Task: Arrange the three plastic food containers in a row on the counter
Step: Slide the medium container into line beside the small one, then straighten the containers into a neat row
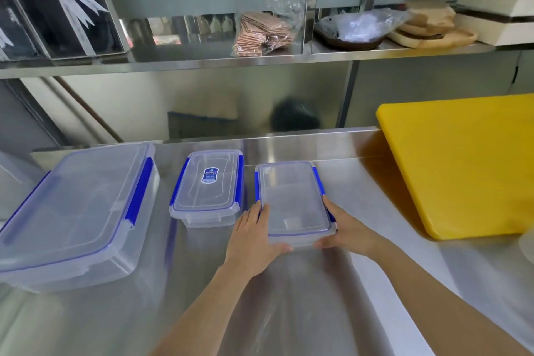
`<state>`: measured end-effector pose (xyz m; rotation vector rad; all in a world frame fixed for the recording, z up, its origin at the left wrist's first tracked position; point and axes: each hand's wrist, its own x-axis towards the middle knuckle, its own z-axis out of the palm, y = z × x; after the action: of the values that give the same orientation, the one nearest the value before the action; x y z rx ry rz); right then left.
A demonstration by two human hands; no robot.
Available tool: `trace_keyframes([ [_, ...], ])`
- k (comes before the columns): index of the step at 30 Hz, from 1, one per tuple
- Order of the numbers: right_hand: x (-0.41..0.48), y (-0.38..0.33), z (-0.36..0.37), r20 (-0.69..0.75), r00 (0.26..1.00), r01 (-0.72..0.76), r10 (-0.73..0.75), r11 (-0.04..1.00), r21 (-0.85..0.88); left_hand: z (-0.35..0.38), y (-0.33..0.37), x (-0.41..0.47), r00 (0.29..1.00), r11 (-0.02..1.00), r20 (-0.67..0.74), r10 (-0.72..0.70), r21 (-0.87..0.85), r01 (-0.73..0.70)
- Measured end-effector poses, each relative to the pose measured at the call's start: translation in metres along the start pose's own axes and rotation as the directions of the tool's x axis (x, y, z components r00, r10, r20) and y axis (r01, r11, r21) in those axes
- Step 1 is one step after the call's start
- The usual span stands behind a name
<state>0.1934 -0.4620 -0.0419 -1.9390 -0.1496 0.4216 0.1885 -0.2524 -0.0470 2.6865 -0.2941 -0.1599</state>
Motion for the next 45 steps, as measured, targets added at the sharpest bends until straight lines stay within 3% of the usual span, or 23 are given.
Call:
trace_keyframes([
  [5,0.034,-0.003,-0.013,-0.03,0.999,0.018,-0.017,1.0,0.024,0.0,-0.006,0.044,0.997,0.999,0.076,-0.03,-0.012,0.031],
  [8,0.045,-0.004,-0.016,-0.103,0.993,0.062,-0.057,0.997,0.041,0.004,-0.008,0.059,0.999,0.985,0.039,-0.036,-0.167,0.042],
  [11,0.048,-0.005,-0.015,-0.186,0.979,0.1,-0.083,0.991,0.087,0.008,-0.011,0.063,0.978,0.879,-0.046,-0.205,-0.448,0.163],
  [14,0.05,-0.001,-0.011,-0.154,0.981,0.139,-0.117,0.98,0.144,0.015,-0.016,0.064,0.963,0.702,0.091,-0.253,-0.668,0.247],
  [17,0.052,0.0,-0.008,-0.215,0.972,0.129,-0.096,0.981,0.144,0.017,-0.013,0.065,0.95,0.561,0.108,-0.294,-0.785,0.263],
  [20,0.048,0.003,-0.011,-0.318,0.945,0.126,-0.079,0.984,0.13,0.02,0.0,0.067,0.96,0.516,0.098,-0.264,-0.826,0.226],
  [25,0.027,0.01,-0.04,-0.417,0.908,0.128,-0.049,0.978,0.162,0.036,0.038,0.077,0.984,0.517,0.096,-0.15,-0.841,0.16],
  [33,0.009,0.029,-0.084,-0.448,0.894,0.087,0.002,0.98,0.178,0.06,0.087,0.1,0.983,0.623,0.12,-0.136,-0.761,0.179],
  [37,0.009,0.03,-0.083,-0.463,0.883,-0.038,0.072,0.996,0.082,0.057,0.087,0.096,0.985,0.662,0.126,-0.114,-0.73,0.17],
  [39,0.012,0.034,-0.079,-0.618,0.785,-0.159,0.041,0.978,-0.137,0.043,0.081,0.089,0.99,0.686,0.07,-0.126,-0.714,0.138],
  [41,0.016,0.023,-0.064,-0.725,0.686,-0.175,-0.06,0.954,-0.245,0.023,0.065,0.083,0.981,0.73,-0.05,-0.187,-0.675,0.105],
  [43,0.022,0.001,-0.038,-0.705,0.684,-0.084,-0.19,0.938,-0.336,-0.004,0.037,0.076,0.939,0.805,-0.232,-0.255,-0.588,0.073],
  [45,0.037,-0.013,-0.007,-0.587,0.752,0.015,-0.3,0.898,-0.439,-0.026,-0.001,0.073,0.856,0.828,-0.365,-0.367,-0.547,0.122],
])
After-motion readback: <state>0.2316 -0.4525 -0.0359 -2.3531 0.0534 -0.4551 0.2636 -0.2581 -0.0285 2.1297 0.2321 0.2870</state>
